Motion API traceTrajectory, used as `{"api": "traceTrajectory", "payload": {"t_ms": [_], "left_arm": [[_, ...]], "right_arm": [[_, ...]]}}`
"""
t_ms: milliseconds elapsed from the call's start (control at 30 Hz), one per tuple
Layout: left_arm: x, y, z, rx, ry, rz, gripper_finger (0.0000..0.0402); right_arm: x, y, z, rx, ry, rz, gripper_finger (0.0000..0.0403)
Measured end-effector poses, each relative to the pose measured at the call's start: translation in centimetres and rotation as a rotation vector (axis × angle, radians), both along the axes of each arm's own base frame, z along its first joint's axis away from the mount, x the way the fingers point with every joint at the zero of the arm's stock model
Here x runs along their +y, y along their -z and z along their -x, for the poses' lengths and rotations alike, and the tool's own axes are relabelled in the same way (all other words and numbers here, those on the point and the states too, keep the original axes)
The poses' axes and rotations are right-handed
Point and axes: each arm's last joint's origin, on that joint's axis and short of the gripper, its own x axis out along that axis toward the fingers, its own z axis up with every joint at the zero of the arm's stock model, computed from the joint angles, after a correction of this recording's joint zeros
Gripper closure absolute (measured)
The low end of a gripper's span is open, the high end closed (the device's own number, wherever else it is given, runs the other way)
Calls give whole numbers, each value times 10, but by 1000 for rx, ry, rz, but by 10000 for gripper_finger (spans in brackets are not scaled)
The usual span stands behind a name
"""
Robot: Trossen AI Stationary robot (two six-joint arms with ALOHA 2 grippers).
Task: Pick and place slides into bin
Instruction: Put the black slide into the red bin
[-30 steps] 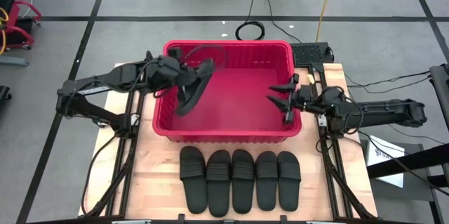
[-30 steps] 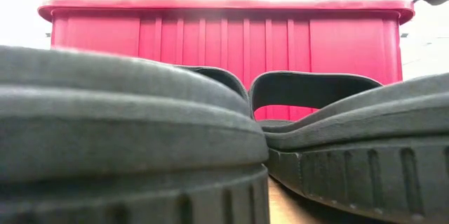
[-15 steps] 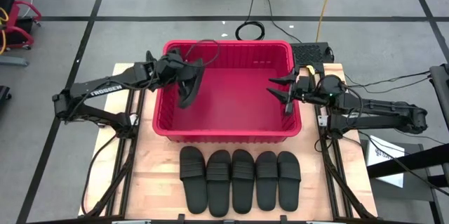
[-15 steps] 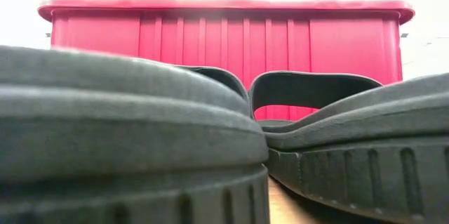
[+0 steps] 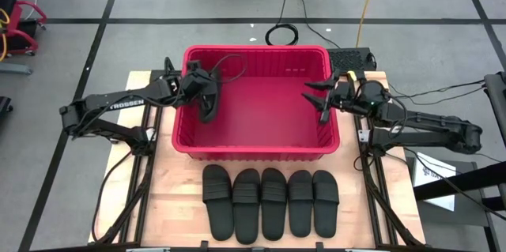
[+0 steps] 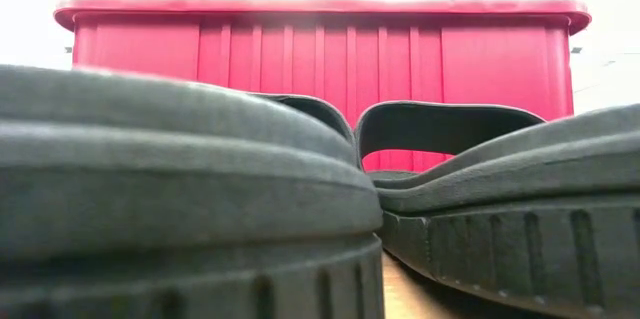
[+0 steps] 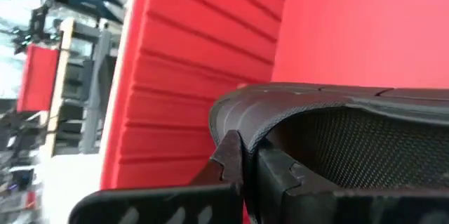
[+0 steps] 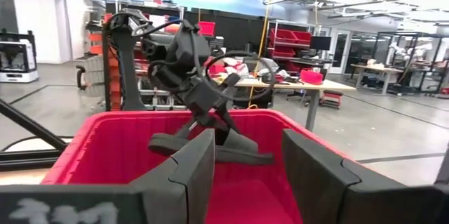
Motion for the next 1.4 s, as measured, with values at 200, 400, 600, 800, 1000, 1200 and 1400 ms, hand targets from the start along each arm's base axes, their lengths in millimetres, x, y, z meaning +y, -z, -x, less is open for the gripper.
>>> {"api": "traceTrajectory", "payload": {"t_ms": [200,400,600,800,1000,1200,1400], "left_arm": [[8,25,1,60,-39,-8,398],[17,49,-7,118,-37,1,399],[24,68,-16,161,-26,23,394],[29,93,-26,273,11,32,395],[31,102,-27,356,9,7,394],[29,99,-25,360,-2,-3,387],[27,101,-23,377,-33,5,342]], "right_arm": [[-4,0,1,1,24,17,248],[-4,0,1,6,24,9,248],[-2,0,1,4,-57,-5,248],[-1,1,1,1,-84,-21,248],[-1,1,1,1,-84,-20,248],[-1,0,1,0,-84,-23,248],[-1,1,1,2,-84,-26,248]]}}
